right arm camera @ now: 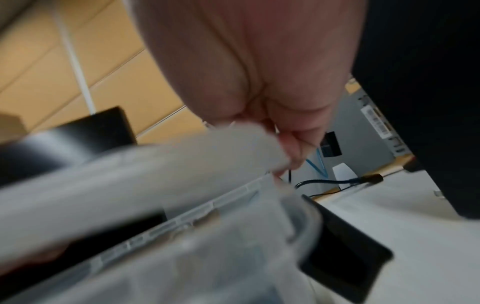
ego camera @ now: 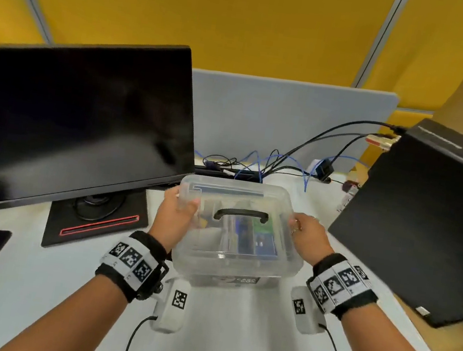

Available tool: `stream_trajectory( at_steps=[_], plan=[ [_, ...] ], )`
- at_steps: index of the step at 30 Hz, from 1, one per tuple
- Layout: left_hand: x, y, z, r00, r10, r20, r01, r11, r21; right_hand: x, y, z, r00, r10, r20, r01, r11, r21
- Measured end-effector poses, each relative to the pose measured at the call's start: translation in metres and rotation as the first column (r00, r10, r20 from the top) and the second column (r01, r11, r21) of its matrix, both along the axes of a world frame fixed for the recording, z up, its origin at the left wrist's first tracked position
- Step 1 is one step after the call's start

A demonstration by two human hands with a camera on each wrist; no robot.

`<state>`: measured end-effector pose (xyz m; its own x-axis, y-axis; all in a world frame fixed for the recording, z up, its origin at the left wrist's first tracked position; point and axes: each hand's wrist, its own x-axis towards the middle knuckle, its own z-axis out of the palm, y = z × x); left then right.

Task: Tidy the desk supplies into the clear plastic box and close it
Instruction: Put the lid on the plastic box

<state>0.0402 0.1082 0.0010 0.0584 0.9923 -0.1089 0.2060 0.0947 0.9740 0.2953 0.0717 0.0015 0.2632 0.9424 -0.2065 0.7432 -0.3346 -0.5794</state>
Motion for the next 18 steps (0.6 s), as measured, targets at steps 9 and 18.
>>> stream_trajectory(
  at_steps=[9, 18],
  plan=[
    [0.006, -0.003, -0.021, 0.653, -0.064, -0.755, 0.01, 0.997, -0.075, -0.001, -0.003, -0.023, 0.993, -0.038, 0.108, 0.034, 0.999, 0.038],
    [-0.002, 0.01, -0.02, 0.718, -0.066, -0.693, 0.065, 0.998, -0.028, -0.007, 0.0, -0.033, 0.996, 0.092, -0.018, -0.092, 0.996, -0.004]
  ],
)
